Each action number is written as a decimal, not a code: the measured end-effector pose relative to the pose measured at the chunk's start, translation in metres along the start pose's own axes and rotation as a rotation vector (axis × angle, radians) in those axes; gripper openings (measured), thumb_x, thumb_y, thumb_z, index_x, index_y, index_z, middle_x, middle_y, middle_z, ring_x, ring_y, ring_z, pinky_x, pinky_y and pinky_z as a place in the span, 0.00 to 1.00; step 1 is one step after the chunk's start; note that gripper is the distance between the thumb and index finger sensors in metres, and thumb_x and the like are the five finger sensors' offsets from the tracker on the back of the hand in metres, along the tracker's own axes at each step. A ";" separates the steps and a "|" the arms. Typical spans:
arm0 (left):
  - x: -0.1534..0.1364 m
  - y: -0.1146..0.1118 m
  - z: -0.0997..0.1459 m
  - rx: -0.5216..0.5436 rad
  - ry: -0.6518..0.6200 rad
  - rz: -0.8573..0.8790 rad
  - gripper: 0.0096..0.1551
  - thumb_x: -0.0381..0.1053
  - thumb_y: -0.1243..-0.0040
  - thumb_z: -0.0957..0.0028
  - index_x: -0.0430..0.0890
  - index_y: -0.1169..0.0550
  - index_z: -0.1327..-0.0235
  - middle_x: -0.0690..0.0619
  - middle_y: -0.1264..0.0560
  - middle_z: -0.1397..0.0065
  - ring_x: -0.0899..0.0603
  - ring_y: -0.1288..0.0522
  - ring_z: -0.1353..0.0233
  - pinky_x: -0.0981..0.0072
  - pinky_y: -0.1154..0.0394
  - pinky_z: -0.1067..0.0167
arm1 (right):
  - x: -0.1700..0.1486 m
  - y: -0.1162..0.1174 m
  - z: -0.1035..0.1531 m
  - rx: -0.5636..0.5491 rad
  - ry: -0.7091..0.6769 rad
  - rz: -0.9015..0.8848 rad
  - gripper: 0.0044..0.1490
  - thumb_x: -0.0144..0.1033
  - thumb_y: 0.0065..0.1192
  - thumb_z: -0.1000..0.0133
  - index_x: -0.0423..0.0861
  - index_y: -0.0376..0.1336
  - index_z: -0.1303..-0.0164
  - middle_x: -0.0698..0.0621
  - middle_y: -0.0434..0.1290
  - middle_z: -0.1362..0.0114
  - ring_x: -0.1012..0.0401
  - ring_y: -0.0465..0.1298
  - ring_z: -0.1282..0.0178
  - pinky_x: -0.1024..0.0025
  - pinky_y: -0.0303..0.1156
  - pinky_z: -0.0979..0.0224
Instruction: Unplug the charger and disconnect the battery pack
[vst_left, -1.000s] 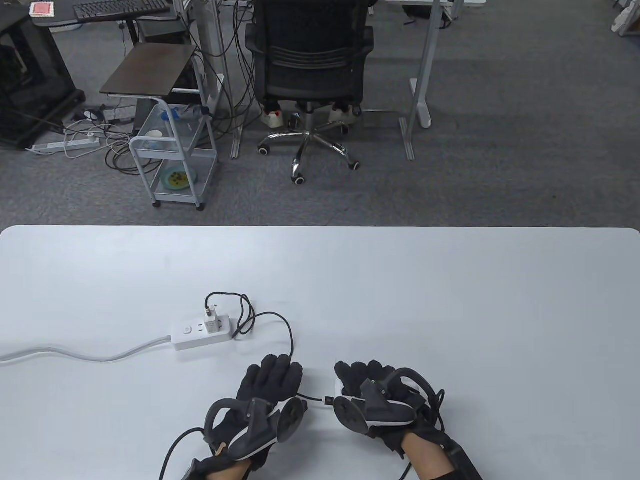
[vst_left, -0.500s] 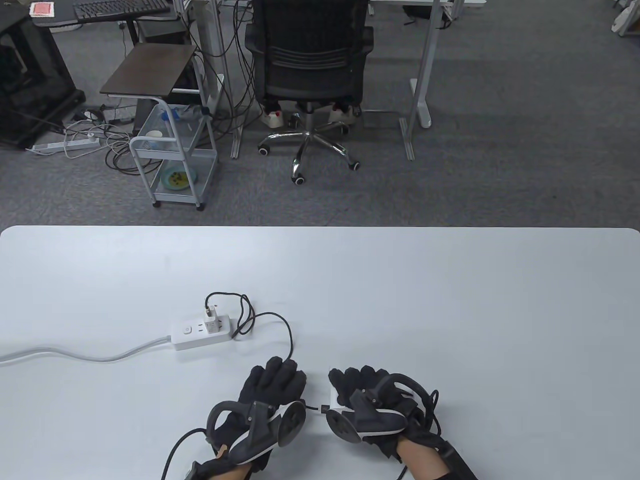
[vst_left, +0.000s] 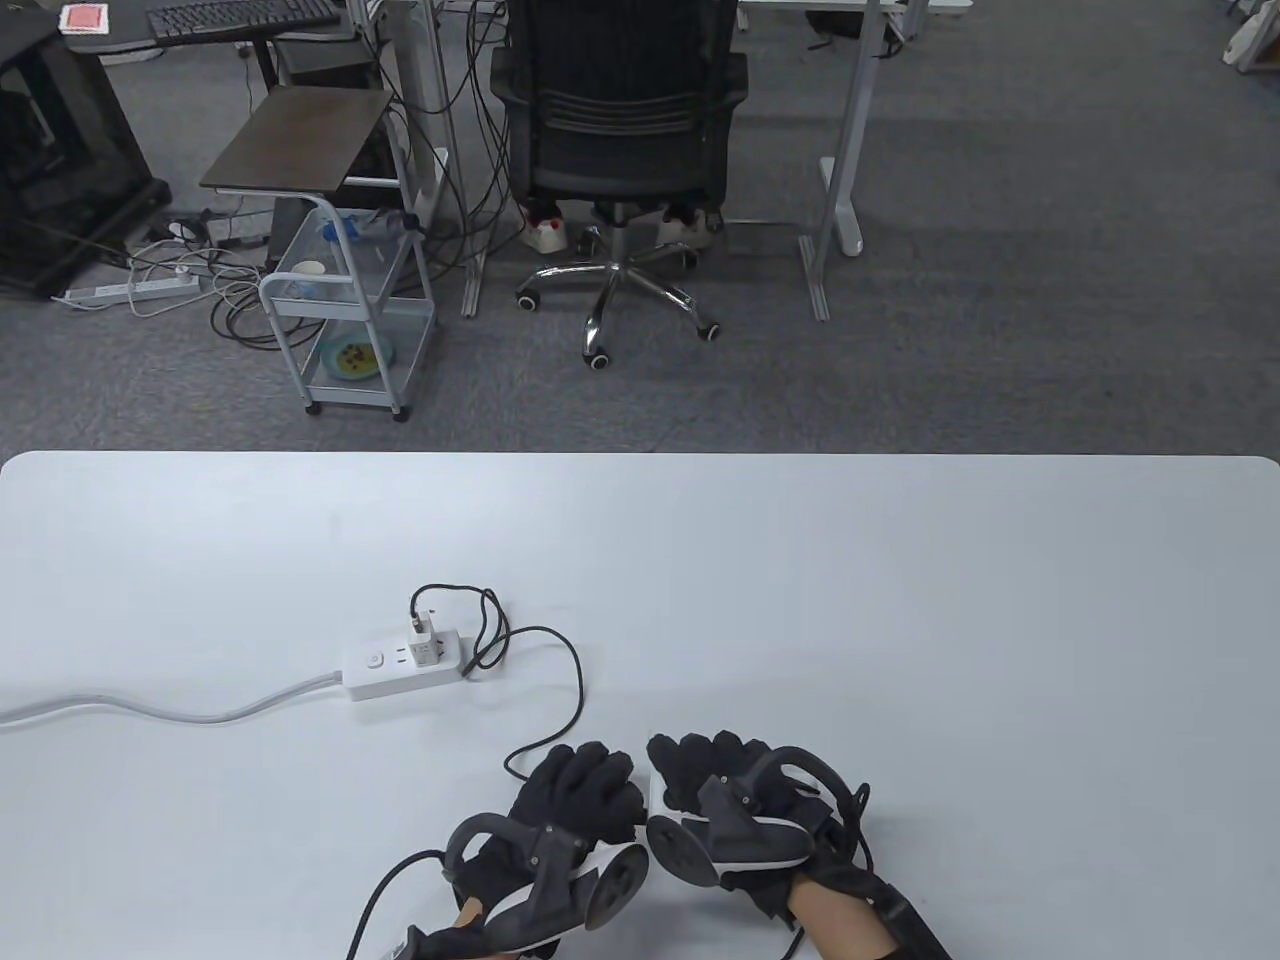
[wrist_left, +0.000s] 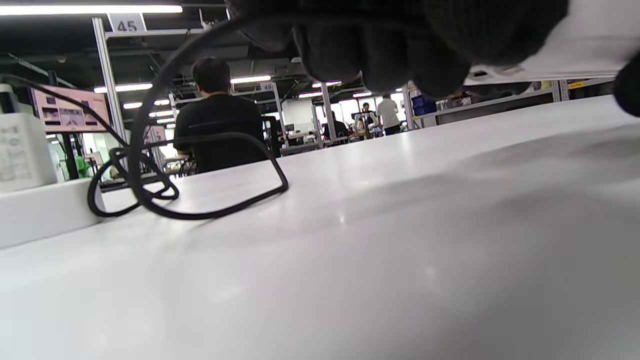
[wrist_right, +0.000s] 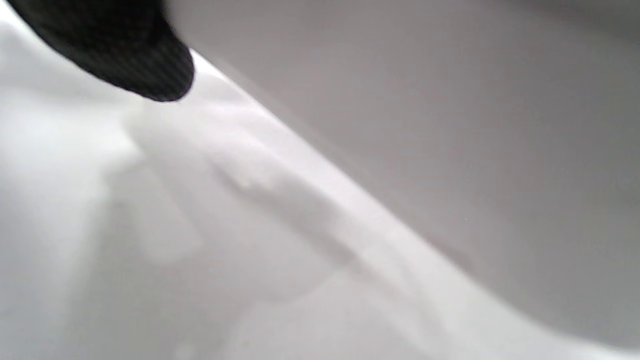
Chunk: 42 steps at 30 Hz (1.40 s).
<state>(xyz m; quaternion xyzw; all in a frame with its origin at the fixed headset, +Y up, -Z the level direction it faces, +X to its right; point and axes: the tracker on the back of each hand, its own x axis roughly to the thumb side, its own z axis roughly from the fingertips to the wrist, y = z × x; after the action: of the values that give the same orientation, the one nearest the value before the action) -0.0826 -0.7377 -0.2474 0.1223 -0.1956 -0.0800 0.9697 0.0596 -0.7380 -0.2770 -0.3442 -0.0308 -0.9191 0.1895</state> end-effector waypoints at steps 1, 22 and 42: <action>0.000 0.001 0.000 0.003 -0.007 -0.015 0.25 0.64 0.37 0.56 0.66 0.19 0.44 0.72 0.23 0.26 0.56 0.22 0.20 0.65 0.29 0.18 | 0.001 -0.001 -0.001 0.010 -0.002 0.004 0.72 0.71 0.58 0.55 0.38 0.34 0.19 0.33 0.49 0.17 0.33 0.60 0.27 0.38 0.67 0.33; -0.011 0.009 -0.003 -0.007 0.019 0.072 0.23 0.65 0.34 0.59 0.66 0.15 0.50 0.72 0.17 0.32 0.57 0.15 0.29 0.69 0.22 0.24 | 0.002 0.002 -0.004 -0.033 -0.018 0.022 0.72 0.71 0.59 0.56 0.37 0.34 0.19 0.33 0.50 0.17 0.32 0.60 0.28 0.38 0.68 0.34; 0.002 0.013 -0.004 0.023 0.063 -0.004 0.22 0.64 0.33 0.59 0.64 0.14 0.51 0.70 0.17 0.33 0.56 0.14 0.30 0.68 0.21 0.25 | -0.005 0.001 -0.001 -0.052 0.014 0.017 0.74 0.71 0.63 0.59 0.39 0.36 0.19 0.35 0.51 0.17 0.33 0.60 0.27 0.37 0.68 0.34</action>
<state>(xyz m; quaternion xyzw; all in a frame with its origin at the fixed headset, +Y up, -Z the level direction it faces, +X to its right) -0.0776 -0.7249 -0.2465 0.1363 -0.1655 -0.0757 0.9738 0.0632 -0.7370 -0.2810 -0.3430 -0.0026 -0.9202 0.1886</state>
